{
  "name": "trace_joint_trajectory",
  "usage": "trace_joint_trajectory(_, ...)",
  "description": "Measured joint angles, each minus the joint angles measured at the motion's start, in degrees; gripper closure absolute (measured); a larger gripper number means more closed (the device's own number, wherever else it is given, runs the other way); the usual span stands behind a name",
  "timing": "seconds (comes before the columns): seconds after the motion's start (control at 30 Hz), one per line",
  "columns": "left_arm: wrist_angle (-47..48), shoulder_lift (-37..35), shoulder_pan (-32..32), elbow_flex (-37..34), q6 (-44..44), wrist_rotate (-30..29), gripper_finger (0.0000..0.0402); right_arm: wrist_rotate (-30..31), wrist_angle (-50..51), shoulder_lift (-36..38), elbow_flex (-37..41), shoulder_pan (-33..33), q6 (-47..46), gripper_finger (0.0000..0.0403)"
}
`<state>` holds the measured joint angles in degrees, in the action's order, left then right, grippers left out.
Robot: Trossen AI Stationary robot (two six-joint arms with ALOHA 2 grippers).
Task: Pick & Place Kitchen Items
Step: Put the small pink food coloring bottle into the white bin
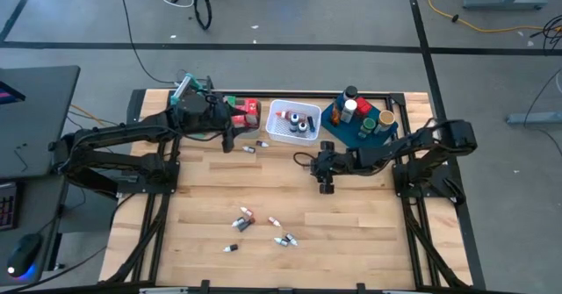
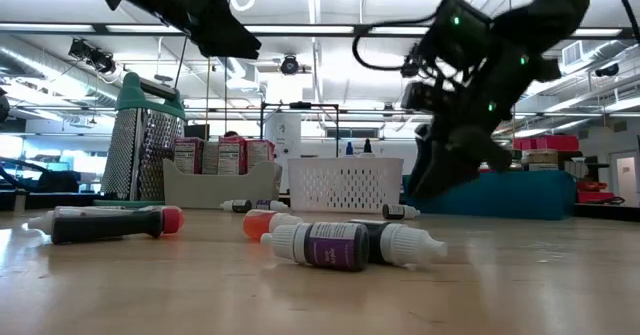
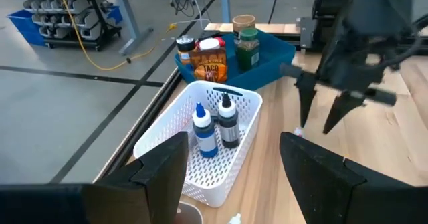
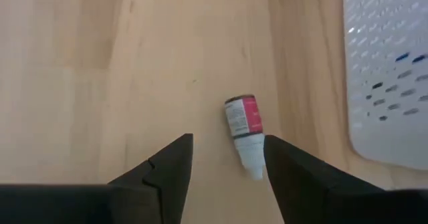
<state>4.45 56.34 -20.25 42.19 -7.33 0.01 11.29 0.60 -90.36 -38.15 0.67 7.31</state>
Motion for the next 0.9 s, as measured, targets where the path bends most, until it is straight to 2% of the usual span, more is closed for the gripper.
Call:
trace_joint_trajectory(0.1,-0.6,0.0,0.0,0.0,-0.2,-0.1,0.0158,0.3,-6.0,-1.7,2.6,-0.9,-0.6,0.0208)
trace_joint_trajectory(0.27,-2.6,0.0,0.1,0.0,-0.3,-0.2,0.0158,0.3,-15.7,-5.9,3.7,-2.1,3.6,0.0209)
trace_joint_trajectory(0.47,-2.7,0.0,0.1,0.0,-0.3,-0.3,0.0158,-0.4,-19.1,-9.5,3.5,-3.5,5.7,0.022)
trace_joint_trajectory(0.67,-2.6,0.0,0.1,0.0,-0.4,-0.6,0.0158,-2.1,-18.9,-10.3,3.4,-3.7,3.4,0.027)
trace_joint_trajectory(0.8,-2.6,0.0,0.1,0.0,-0.9,-0.6,0.0158,-3.2,-20.5,-9.1,3.7,-3.7,6.8,0.0319)
trace_joint_trajectory(0.9,-2.5,0.0,0.1,0.0,-2.1,-0.6,0.0158,-1.9,-24.6,-8.2,3.6,-3.7,11.1,0.0342)
